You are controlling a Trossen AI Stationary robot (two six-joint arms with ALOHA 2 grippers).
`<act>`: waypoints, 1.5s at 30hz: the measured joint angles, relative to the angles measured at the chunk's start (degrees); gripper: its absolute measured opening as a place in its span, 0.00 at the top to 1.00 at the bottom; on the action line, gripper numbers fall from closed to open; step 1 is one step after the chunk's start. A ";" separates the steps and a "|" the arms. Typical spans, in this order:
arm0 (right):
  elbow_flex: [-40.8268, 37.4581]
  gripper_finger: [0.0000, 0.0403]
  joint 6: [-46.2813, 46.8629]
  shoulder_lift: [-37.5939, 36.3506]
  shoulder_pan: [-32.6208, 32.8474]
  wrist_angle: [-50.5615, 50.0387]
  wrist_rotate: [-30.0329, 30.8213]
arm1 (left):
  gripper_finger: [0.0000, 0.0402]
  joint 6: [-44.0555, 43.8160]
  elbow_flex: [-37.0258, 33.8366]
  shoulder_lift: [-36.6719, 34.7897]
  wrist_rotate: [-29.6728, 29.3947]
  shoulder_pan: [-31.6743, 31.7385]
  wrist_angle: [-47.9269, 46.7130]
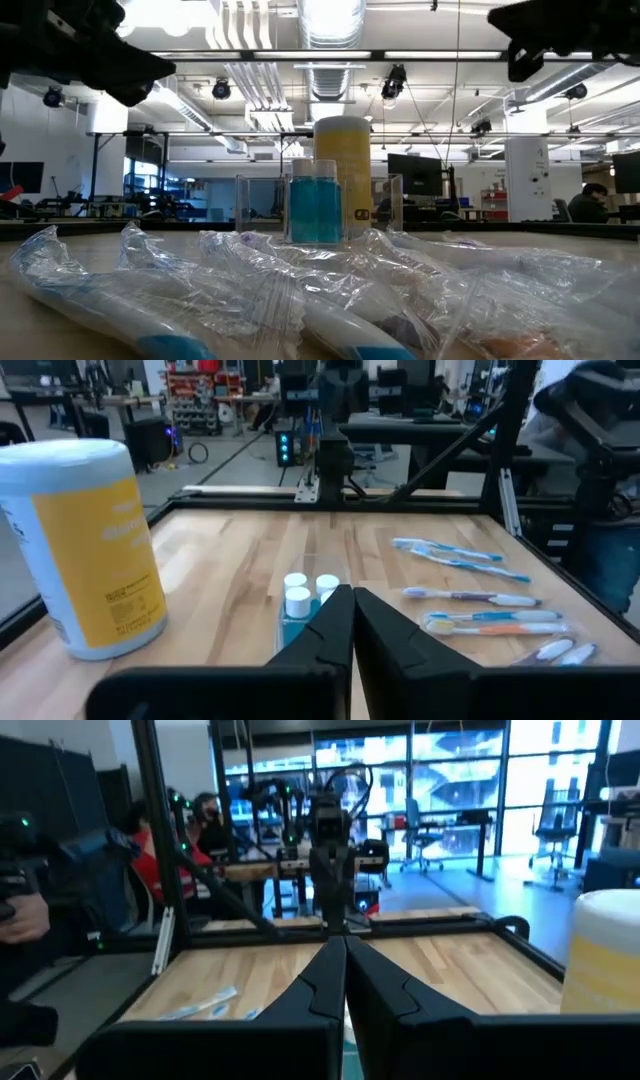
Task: Pick & Place toothbrushing station
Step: Put the blue toothbrush into the transparent organizer
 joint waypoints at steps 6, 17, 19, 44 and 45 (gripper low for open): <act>-6.11 0.98 0.43 -6.95 0.00 0.60 0.29 | 0.99 0.65 -1.24 -1.70 0.02 0.02 -0.04; -11.40 0.98 -5.71 -8.01 0.00 11.23 2.23 | 0.95 2.15 -1.24 -1.66 -3.43 0.07 -0.54; -11.40 0.98 -5.12 -7.17 0.00 11.20 2.10 | 0.95 1.91 -1.24 -1.63 -3.43 0.07 -1.20; -8.53 0.98 7.39 -4.59 0.02 9.10 3.12 | 0.99 -2.98 2.17 -1.55 -2.17 -0.04 -2.29; -7.29 0.98 7.80 -4.39 0.02 7.32 3.27 | 0.99 -2.98 2.15 -2.35 -2.03 -0.04 -2.86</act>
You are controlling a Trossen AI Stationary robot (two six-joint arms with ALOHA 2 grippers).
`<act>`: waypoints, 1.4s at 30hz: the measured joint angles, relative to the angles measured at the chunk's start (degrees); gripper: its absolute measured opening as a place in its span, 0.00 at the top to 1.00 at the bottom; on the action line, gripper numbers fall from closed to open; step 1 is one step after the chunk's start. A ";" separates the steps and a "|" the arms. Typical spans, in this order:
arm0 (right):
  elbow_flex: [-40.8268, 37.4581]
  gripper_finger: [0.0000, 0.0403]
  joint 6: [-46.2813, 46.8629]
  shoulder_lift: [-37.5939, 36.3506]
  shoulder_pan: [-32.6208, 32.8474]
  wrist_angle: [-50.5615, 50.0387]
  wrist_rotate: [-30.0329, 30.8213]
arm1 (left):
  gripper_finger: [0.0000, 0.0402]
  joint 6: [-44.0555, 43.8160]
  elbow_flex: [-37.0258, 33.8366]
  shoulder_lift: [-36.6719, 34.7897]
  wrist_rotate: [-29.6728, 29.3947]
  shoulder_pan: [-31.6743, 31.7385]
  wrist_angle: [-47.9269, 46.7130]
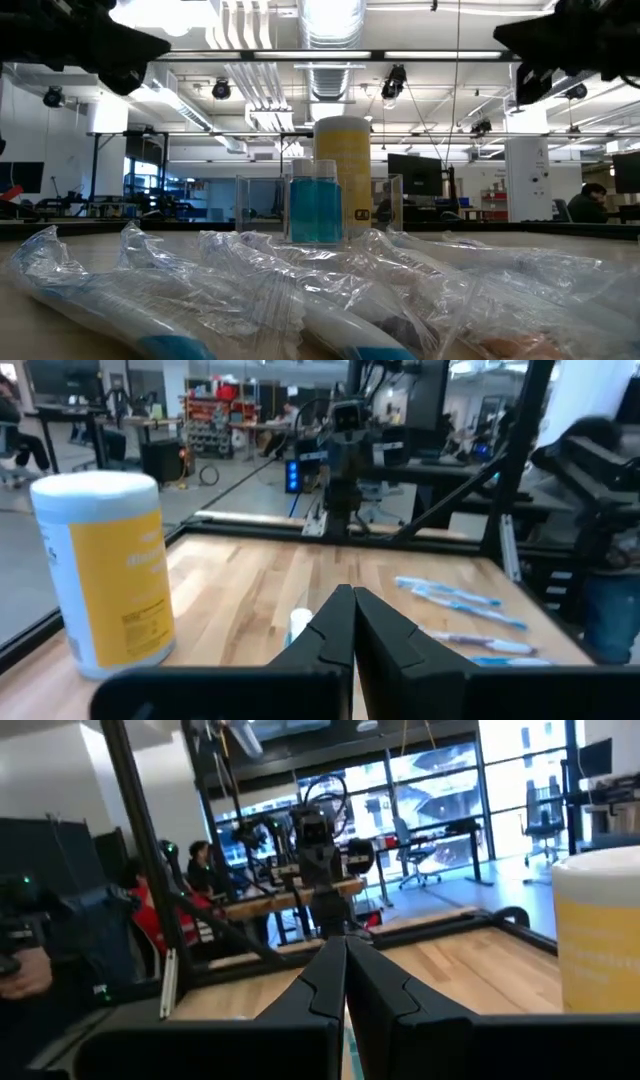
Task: Pick & Place toothbrushing station
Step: Put the blue toothbrush into the transparent organizer
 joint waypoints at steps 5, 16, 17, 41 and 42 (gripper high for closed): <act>7.81 0.98 3.79 3.68 0.00 -11.96 2.11 | 0.96 -0.05 -0.51 -3.07 0.09 0.01 -2.42; 32.41 0.98 38.42 25.56 11.63 -56.23 6.90 | 0.98 -0.23 1.19 -4.05 2.41 0.00 -6.41; 34.89 0.98 41.82 28.11 13.82 -60.15 8.24 | 0.98 -0.22 1.20 -4.02 2.50 0.00 -7.18; 52.03 0.68 92.18 64.18 35.56 -82.76 -0.79 | 0.98 4.04 1.24 -3.99 3.52 0.02 -10.61; 51.76 0.65 93.24 64.34 35.58 -82.80 -1.96 | 0.98 4.06 1.25 -3.99 3.52 0.02 -10.61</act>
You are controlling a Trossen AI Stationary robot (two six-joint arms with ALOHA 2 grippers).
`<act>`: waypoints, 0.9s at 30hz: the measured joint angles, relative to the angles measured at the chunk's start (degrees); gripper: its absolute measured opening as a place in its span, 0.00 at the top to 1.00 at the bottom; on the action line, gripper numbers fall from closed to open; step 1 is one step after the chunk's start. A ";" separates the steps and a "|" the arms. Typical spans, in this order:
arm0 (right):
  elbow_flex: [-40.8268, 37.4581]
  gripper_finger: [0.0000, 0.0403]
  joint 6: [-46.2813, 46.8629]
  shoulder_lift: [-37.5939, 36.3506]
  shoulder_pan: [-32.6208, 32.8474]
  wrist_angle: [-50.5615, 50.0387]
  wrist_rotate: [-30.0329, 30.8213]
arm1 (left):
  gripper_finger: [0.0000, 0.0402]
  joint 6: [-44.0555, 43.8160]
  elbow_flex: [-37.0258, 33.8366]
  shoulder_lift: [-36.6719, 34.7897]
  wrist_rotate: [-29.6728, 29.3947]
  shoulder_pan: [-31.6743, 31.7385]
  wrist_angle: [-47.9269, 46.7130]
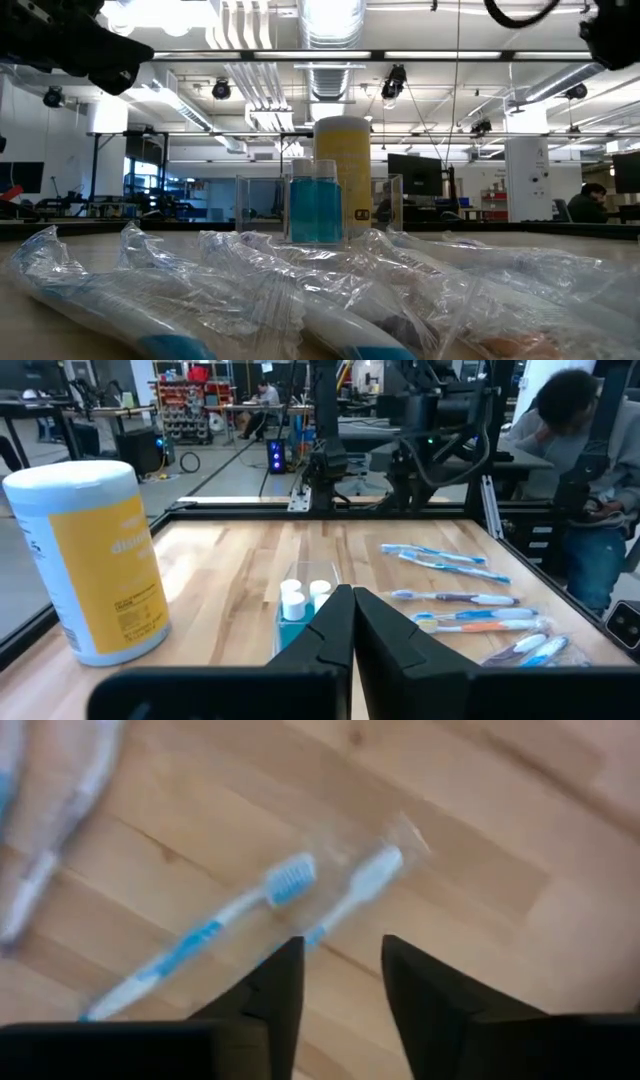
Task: Pick & Place toothbrushing station
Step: Put the blue toothbrush into the transparent organizer
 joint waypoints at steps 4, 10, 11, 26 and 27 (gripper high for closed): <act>-2.19 0.58 3.42 0.34 0.06 1.65 -2.55 | 0.97 -0.04 0.00 0.00 0.00 0.00 -0.01; -6.87 0.53 4.85 0.34 -0.74 9.90 -2.42 | 0.98 -0.88 0.00 0.00 0.04 0.00 -0.17; -7.80 0.53 4.85 0.34 -0.77 11.45 -2.42 | 0.98 -0.91 0.00 0.00 0.06 0.00 -0.19; -17.87 0.54 3.88 0.17 -3.76 21.16 -1.14 | 0.97 -1.31 0.00 0.00 0.11 0.00 -0.63; -18.17 0.54 3.16 0.16 -4.03 21.53 -1.36 | 0.98 -1.36 0.00 -0.02 0.11 0.00 -0.62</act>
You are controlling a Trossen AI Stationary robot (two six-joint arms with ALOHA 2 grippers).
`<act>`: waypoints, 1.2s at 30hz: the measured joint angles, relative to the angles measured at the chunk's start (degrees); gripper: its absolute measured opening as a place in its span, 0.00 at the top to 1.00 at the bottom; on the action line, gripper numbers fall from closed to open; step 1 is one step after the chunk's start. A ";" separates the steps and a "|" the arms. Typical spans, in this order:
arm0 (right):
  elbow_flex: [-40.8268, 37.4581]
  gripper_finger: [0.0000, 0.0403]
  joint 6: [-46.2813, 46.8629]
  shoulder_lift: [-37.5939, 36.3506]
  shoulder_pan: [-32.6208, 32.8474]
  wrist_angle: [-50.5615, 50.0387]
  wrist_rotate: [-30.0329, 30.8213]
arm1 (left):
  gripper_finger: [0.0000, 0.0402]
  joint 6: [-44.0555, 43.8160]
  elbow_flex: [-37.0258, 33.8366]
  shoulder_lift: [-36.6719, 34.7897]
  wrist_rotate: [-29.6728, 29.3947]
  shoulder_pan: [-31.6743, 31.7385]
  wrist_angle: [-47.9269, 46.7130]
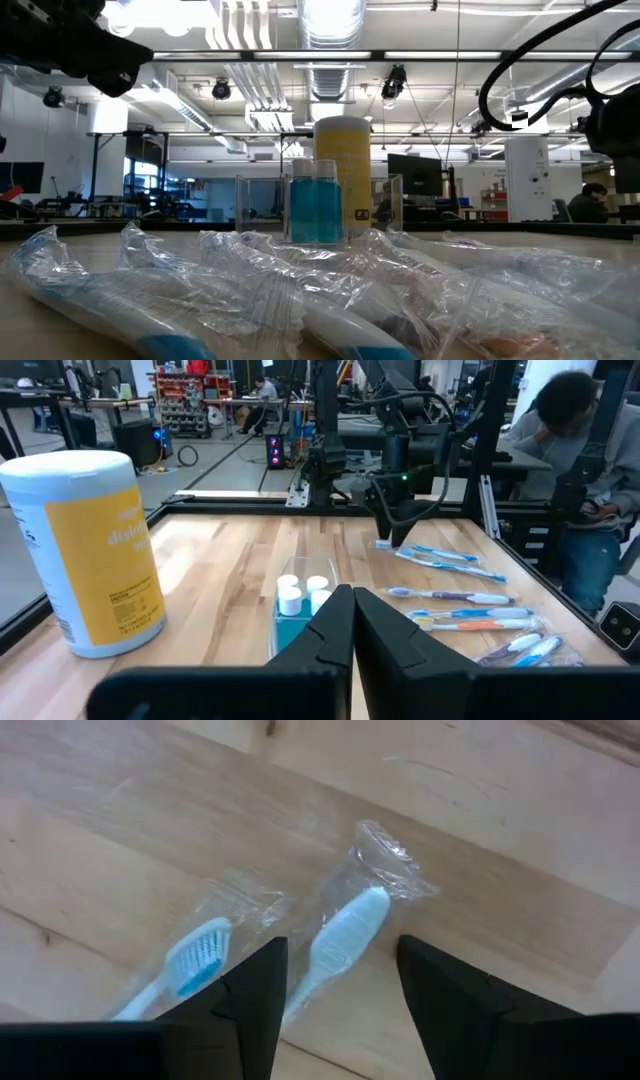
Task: Pick & Place toothbrushing station
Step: Put the blue toothbrush into the transparent organizer
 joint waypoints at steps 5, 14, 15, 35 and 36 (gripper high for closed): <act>-0.30 0.59 -2.44 -0.11 -0.76 -0.58 -1.07 | 0.98 -0.38 -0.07 0.04 0.01 0.00 -0.01; -0.42 0.88 -5.14 -1.42 -0.83 -3.43 -0.91 | 0.98 -0.38 -0.61 0.04 -0.02 0.00 0.01; -0.50 0.91 -5.79 -1.71 -0.89 -3.66 -0.83 | 0.98 -0.38 -0.69 0.04 -0.09 0.00 0.01; 18.90 0.96 -74.33 -14.36 -9.13 13.04 36.65 | 0.98 0.22 -0.87 0.59 -5.22 0.02 0.05; 19.37 0.96 -78.13 -14.13 -10.58 16.01 36.40 | 0.98 0.18 -0.87 0.71 -5.25 0.02 0.05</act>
